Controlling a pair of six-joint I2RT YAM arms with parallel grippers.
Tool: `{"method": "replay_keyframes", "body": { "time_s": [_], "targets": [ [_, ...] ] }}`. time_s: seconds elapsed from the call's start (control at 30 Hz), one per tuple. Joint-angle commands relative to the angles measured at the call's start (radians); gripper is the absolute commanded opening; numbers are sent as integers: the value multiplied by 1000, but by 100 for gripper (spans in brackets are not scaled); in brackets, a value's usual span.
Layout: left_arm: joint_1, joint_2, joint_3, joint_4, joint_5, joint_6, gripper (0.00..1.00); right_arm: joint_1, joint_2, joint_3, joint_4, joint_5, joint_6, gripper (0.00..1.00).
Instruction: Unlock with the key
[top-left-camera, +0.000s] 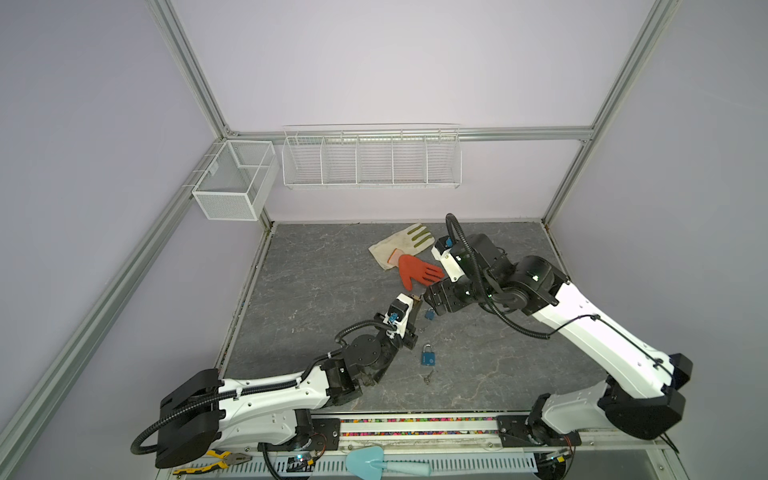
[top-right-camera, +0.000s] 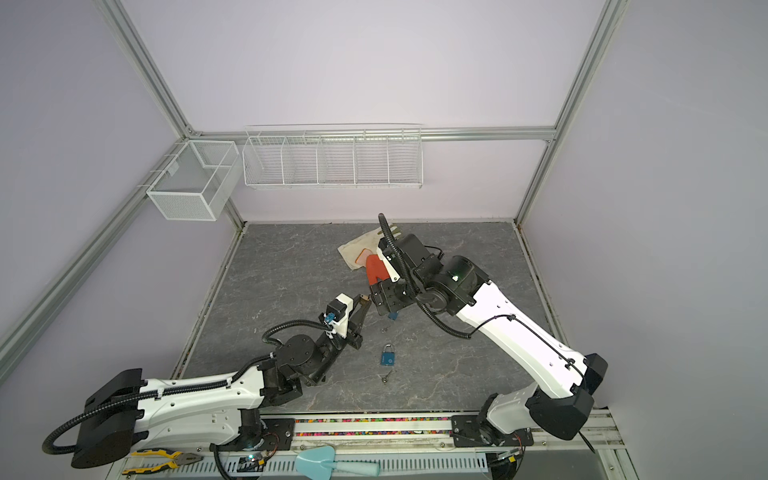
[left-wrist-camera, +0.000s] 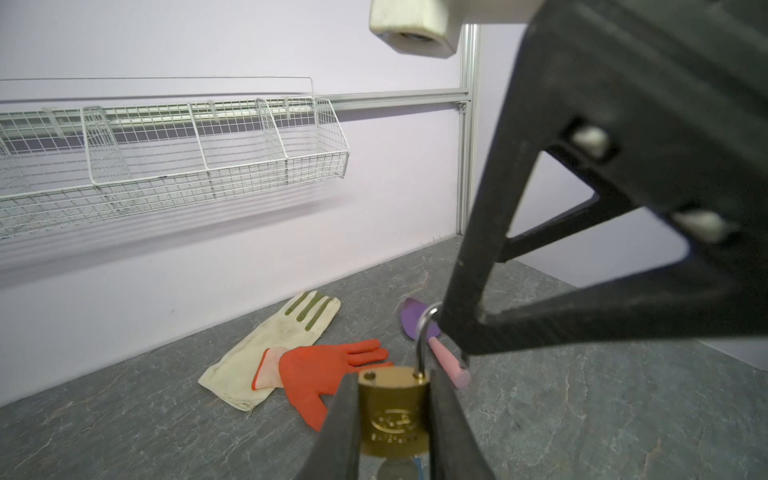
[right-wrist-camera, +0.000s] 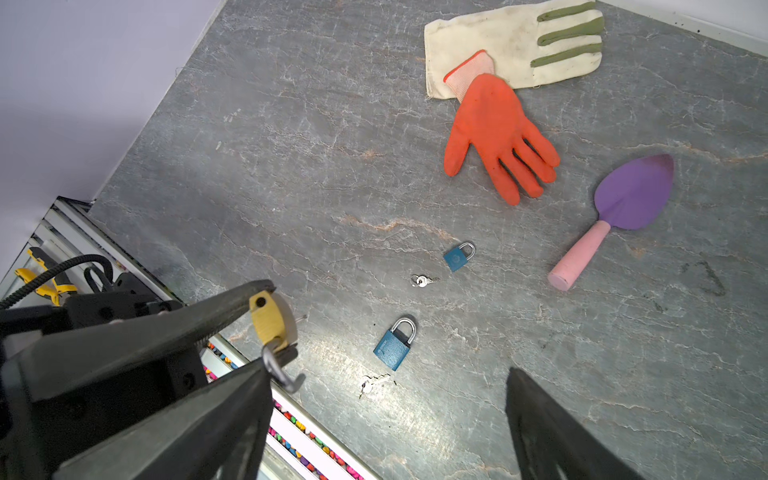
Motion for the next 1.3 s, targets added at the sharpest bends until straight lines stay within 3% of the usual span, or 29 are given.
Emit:
{"method": "replay_keyframes", "body": {
  "time_s": [0.0,0.23,0.4,0.57,0.73,1.0,1.27],
  "targets": [
    [-3,-16,35,9,-10,-7,0,5,2,-13,10,13,-18,89],
    [4,-18,41,-61,-133,-72,0,5,-41,-22,42,-47,-23,89],
    [51,-48,97,-430,-236,-321,0,-15,-86,-125,99,-47,23,92],
    [184,-56,115,-765,-95,-588,0,-49,-121,-285,236,-84,113,93],
    [349,-21,93,-882,152,-742,0,-76,-124,-427,372,-123,172,93],
    [480,172,147,-934,335,-808,0,-88,-74,-534,455,-134,243,93],
    [529,430,333,-1096,354,-863,0,-93,-39,-573,475,-159,276,93]
  ]
}}
